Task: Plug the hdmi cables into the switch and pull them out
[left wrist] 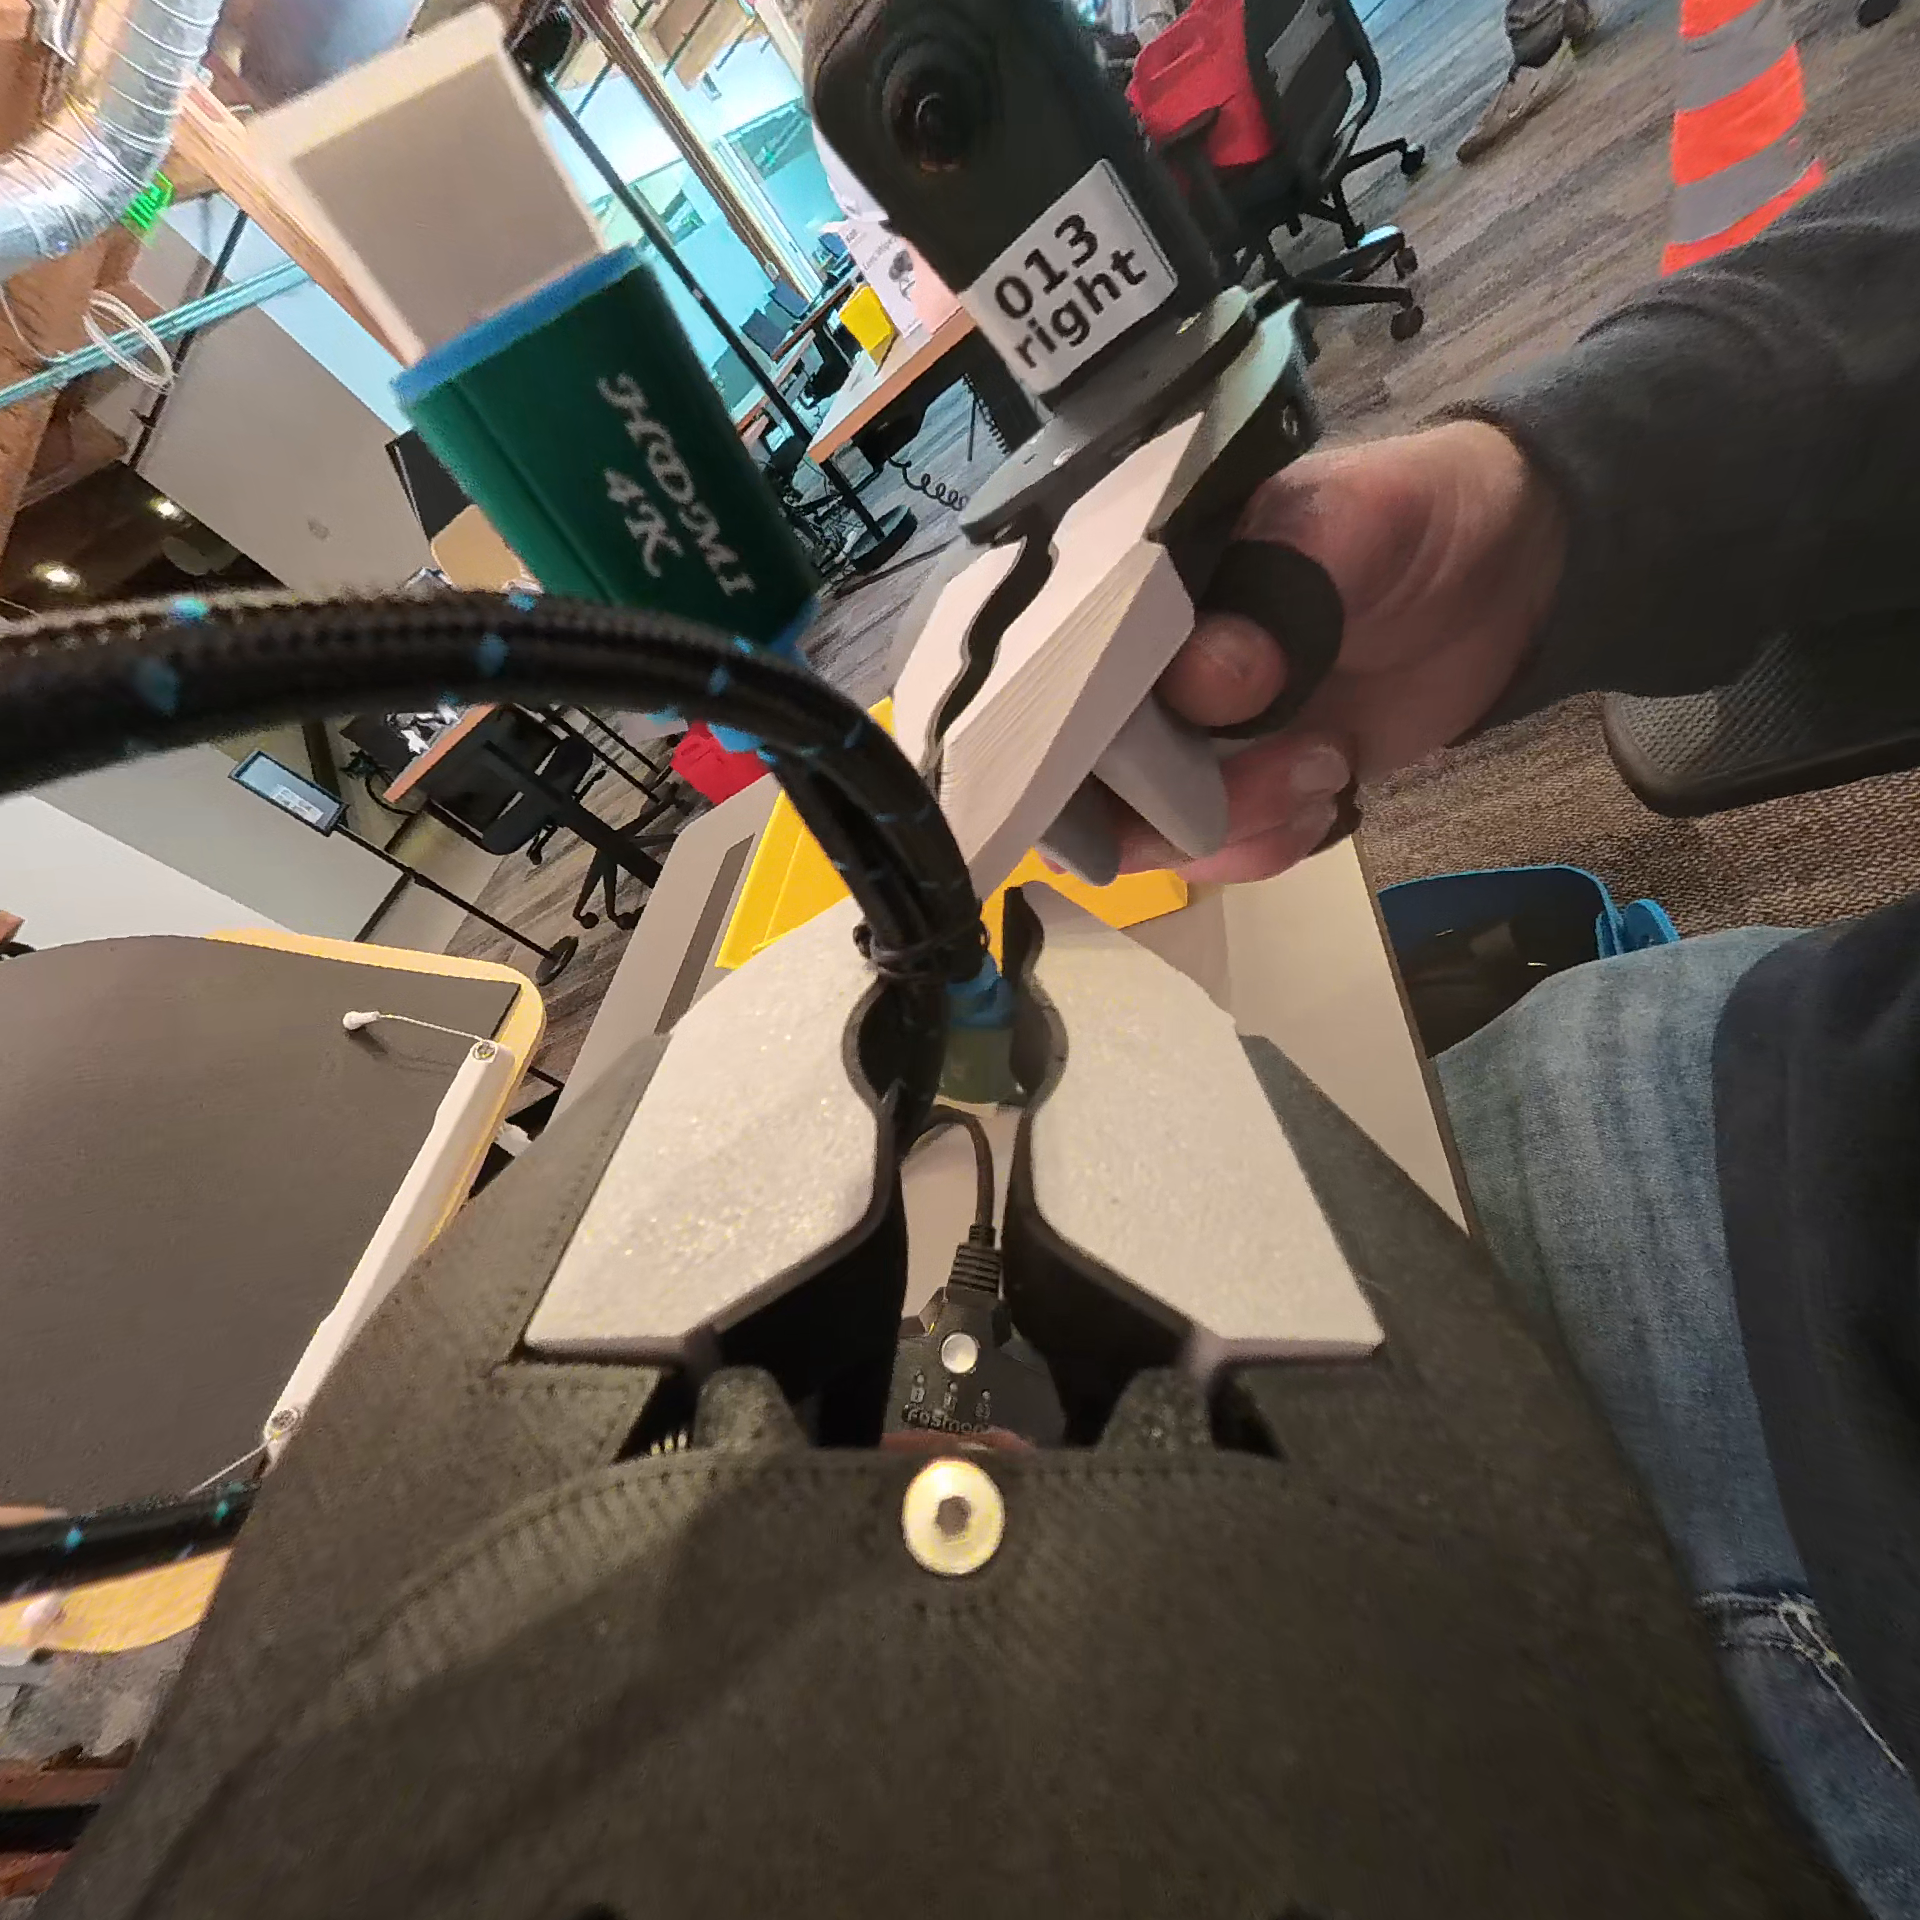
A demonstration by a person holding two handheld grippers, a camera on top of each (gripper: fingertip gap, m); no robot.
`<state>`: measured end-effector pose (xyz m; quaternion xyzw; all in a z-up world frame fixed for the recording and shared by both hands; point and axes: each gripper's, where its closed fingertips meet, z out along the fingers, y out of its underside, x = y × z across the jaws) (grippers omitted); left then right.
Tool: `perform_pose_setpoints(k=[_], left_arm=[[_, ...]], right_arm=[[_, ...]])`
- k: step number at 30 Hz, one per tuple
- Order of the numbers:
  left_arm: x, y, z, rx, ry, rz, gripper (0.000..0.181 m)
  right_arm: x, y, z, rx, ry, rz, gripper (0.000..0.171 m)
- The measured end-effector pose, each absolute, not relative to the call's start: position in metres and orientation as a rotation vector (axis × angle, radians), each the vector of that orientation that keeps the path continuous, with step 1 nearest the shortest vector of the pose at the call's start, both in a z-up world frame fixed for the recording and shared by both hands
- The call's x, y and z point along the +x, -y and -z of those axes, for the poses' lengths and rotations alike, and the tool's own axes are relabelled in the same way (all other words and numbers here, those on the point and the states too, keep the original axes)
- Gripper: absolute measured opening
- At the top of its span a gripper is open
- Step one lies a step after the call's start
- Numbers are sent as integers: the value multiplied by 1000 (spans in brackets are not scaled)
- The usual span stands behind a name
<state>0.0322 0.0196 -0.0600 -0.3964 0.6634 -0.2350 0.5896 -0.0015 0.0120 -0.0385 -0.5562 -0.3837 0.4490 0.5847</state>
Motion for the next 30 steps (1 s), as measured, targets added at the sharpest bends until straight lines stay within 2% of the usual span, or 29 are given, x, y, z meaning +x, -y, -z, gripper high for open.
perform_pose_setpoints(k=[10, 24, 28, 30], left_arm=[[28, -27, 61, -909, -1552, 452, 17], [23, -42, 63, -920, -1526, 327, 17], [19, -49, 65, -939, -1525, 317, 17], [23, -47, 67, -970, -1529, 366, 17]], right_arm=[[4, -4, 30, -1323, 785, -1361, 0], [17, 1, 19, -1306, 638, -1600, 0], [26, -6, 30, -1356, 626, -1500, 0], [19, -11, 42, -1407, 751, -1224, 0]])
